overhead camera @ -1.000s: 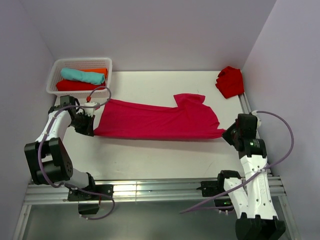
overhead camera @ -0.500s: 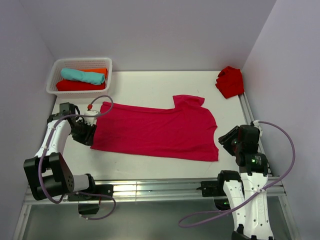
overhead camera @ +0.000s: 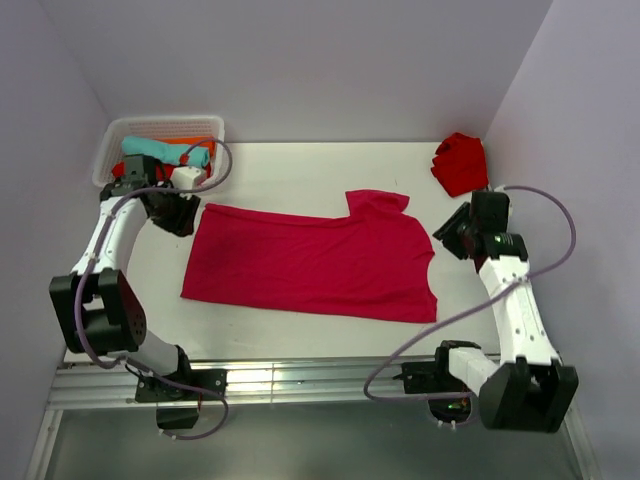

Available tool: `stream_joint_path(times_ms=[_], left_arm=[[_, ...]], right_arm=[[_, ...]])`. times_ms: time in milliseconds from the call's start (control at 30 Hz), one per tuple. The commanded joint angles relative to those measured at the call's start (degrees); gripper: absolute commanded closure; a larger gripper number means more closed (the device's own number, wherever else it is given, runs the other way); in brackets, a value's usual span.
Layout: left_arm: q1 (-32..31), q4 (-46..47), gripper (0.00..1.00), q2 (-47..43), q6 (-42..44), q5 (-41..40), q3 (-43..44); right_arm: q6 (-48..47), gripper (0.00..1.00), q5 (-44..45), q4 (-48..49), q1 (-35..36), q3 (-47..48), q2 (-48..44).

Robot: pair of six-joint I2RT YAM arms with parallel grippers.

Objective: Roll the t-shirts
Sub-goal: Fold the tshirt

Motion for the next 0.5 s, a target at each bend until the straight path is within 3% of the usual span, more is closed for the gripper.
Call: stream_joint_path(times_ms=[0,167,467], left_arm=[[-4.7,8.7,0.48,4.2,-3.4,0.5,2.2],[-8.7,22.0,0.49,10.4,-5.6,-3.3,2.4],[-9.0,30.5,0.51,22.9,-7.7,-8.9,7.8]], right_arm=[[-2.2,0.55,-0.9,9.2,-0.4,5.6,6.4],[-4.6,0.57,0.0,12.8,-0.4,11.8,18.4],[-6.0,0.6,-1.5,18.0,-0.4,17.1,31.8]])
